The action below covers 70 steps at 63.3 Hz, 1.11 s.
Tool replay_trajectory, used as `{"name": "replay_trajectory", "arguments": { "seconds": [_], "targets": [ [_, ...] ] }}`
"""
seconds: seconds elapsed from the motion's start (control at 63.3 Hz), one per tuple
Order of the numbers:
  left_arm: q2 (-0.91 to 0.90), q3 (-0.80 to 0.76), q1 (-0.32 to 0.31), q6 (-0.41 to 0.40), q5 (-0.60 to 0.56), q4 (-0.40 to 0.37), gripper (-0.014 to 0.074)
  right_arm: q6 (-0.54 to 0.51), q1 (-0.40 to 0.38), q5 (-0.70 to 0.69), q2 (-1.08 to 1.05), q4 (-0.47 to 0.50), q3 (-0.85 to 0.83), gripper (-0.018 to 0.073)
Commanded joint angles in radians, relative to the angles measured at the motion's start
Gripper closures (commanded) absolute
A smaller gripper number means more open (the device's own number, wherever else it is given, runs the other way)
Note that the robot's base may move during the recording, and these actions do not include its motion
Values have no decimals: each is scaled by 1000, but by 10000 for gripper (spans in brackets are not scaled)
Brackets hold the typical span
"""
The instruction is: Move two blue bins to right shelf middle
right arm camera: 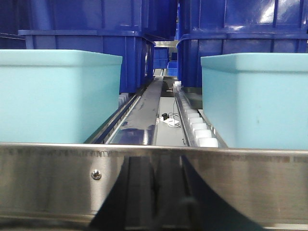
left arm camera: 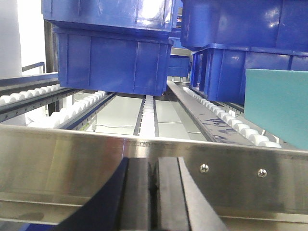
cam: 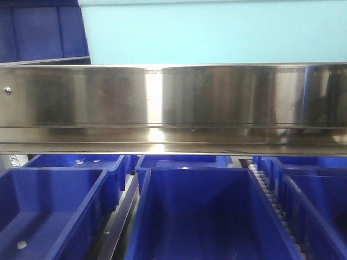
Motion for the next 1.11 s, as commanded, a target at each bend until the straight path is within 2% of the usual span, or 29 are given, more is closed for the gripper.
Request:
{"name": "replay_trajectory", "arguments": {
  "seconds": [0.0, 0.332, 0.426, 0.789, 0.947, 1.026, 1.089],
  "targets": [
    [-4, -3, -2, -3, -17, 0, 707, -3, 3, -22, 0, -8, -1, 721],
    [-4, -3, -2, -3, -17, 0, 707, -3, 3, -22, 0, -8, -1, 721],
    [-4, -3, -2, -3, -53, 0, 707, -3, 3, -22, 0, -8, -1, 721],
    [-4, -3, -2, -3, -71, 0, 707, -3, 2, -83, 0, -8, -1, 721],
    [-4, -3, -2, -3, -198, 0, 707, -3, 2, -156, 0, -8, -1, 721],
    [-4, -25, -2, -3, -207, 0, 707, -3, 2, -133, 0, -8, -61, 721],
    [-4, -89, -2, -3, -158, 0, 707, -3, 2, -91, 0, -8, -138, 721]
  ]
}}
